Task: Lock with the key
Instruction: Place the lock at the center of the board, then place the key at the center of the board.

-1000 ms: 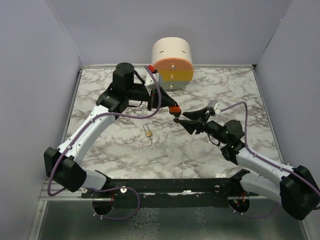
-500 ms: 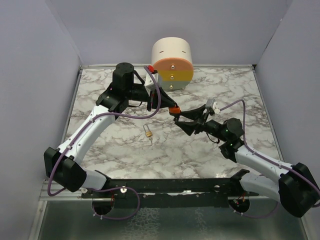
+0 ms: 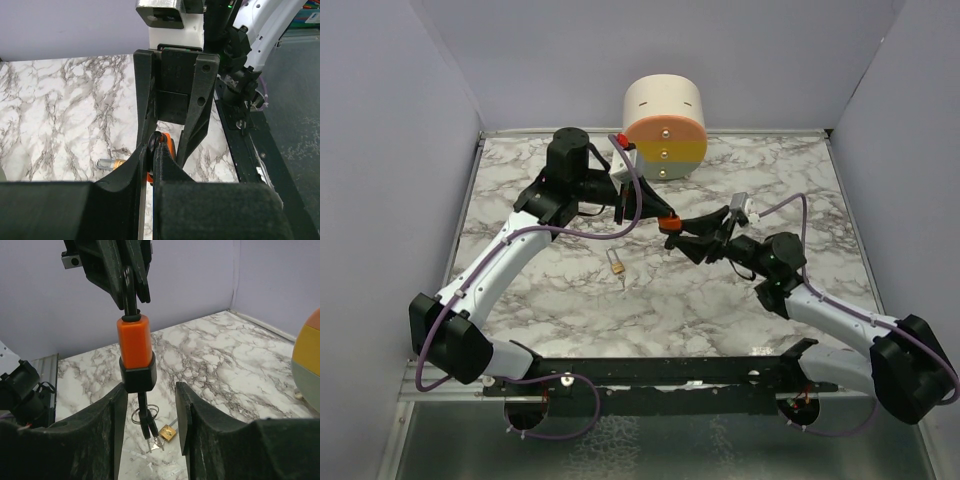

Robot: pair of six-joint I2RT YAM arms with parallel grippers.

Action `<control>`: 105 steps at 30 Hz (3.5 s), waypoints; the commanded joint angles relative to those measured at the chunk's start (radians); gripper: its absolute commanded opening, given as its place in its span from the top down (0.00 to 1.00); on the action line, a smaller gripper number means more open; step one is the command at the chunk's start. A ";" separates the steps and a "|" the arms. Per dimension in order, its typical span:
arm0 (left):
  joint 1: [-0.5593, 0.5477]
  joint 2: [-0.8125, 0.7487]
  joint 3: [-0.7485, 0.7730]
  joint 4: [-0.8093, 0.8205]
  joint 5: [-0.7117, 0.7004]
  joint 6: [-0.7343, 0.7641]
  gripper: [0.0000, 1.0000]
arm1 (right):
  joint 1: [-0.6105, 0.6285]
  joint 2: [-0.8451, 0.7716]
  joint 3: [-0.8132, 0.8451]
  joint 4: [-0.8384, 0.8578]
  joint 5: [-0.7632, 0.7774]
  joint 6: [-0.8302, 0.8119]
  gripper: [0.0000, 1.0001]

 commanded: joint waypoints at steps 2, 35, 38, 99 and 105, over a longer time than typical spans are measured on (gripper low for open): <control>-0.006 -0.007 0.000 0.065 0.056 -0.011 1.00 | 0.003 0.027 0.039 0.057 -0.028 0.011 0.60; 0.054 -0.028 0.022 0.428 -0.189 -0.206 1.00 | 0.007 -0.005 -0.142 -0.008 0.002 0.008 0.98; 0.056 0.009 0.047 0.301 -0.208 -0.150 1.00 | 0.007 -0.028 -0.151 -0.015 0.065 0.008 0.98; 0.171 0.726 0.038 0.157 -0.267 -0.172 0.51 | 0.011 0.637 0.193 -0.245 0.459 0.049 0.60; 0.189 0.665 0.057 0.169 -0.285 -0.183 0.49 | 0.011 0.535 0.190 -0.241 0.462 -0.006 0.58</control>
